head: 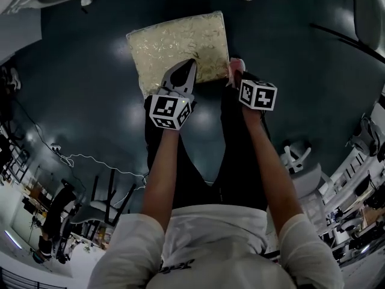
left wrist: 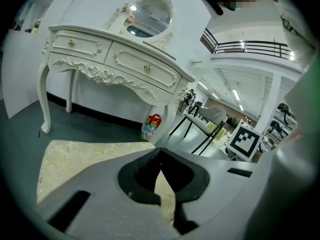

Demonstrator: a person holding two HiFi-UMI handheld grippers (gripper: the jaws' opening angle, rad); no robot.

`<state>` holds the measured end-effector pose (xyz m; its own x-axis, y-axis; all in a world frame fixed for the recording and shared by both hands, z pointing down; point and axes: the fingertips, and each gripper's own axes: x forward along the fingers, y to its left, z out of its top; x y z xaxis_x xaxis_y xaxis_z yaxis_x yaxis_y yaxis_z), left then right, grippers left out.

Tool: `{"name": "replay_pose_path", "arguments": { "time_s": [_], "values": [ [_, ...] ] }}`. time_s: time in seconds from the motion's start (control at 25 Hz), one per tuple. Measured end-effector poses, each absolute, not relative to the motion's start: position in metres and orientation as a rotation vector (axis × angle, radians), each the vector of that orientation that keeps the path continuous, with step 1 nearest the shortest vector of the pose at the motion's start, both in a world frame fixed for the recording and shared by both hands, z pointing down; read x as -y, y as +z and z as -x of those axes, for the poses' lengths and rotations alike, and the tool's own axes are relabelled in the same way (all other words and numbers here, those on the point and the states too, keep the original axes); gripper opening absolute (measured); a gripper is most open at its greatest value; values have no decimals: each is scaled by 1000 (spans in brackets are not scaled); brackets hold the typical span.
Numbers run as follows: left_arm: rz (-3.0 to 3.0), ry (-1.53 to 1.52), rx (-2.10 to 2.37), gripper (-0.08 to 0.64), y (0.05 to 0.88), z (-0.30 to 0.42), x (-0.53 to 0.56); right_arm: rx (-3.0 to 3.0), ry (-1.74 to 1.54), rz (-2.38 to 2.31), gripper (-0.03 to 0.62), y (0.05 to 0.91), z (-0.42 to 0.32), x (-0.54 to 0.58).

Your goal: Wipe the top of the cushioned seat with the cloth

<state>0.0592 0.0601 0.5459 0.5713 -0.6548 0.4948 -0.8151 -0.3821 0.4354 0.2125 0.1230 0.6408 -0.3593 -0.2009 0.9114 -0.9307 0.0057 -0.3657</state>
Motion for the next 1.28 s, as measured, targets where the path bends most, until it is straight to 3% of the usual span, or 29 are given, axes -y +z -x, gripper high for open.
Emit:
{"name": "replay_pose_path", "arguments": {
  "time_s": [0.32, 0.64, 1.04, 1.28],
  "values": [
    [-2184, 252, 1279, 12, 442, -33, -15, 2017, 979, -1321, 25, 486, -174, -24],
    [-2263, 129, 1450, 12, 273, 17, 36, 2291, 698, -1462, 25, 288, -118, 42],
    [-2414, -50, 1700, 12, 70, 66, 54, 2574, 449, -1569, 25, 87, -61, 61],
    [-2473, -122, 1808, 12, 4, 84, 58, 2623, 154, -1631, 26, 13, -45, 63]
  ]
}}
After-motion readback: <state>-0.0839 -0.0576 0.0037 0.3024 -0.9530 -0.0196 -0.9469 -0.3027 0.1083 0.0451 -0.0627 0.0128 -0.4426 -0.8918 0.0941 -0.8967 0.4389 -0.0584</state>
